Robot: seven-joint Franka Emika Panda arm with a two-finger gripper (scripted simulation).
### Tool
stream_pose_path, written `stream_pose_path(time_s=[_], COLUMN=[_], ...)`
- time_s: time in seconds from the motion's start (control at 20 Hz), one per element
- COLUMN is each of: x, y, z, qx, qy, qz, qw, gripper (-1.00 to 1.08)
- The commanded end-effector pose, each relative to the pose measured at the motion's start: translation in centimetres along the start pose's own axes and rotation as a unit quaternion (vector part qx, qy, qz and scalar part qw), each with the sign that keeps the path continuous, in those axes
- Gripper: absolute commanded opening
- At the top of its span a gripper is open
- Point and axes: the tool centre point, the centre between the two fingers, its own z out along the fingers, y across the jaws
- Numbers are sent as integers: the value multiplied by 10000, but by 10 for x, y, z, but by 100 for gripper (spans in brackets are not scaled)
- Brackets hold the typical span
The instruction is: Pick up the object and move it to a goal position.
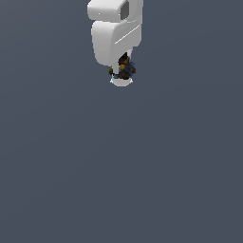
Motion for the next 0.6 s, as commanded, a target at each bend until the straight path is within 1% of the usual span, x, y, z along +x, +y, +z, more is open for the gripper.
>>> stream_pose_path(time_s=[0.0,0.3,0.55], x=[0,0,0], y=[-3,-7,-8], z=[-22,-58,-73], qx=[3,4,6], qy=[-2,-4,-7], qz=[4,9,15], qw=[10000,10000,10000], gripper=[-100,-100,-100])
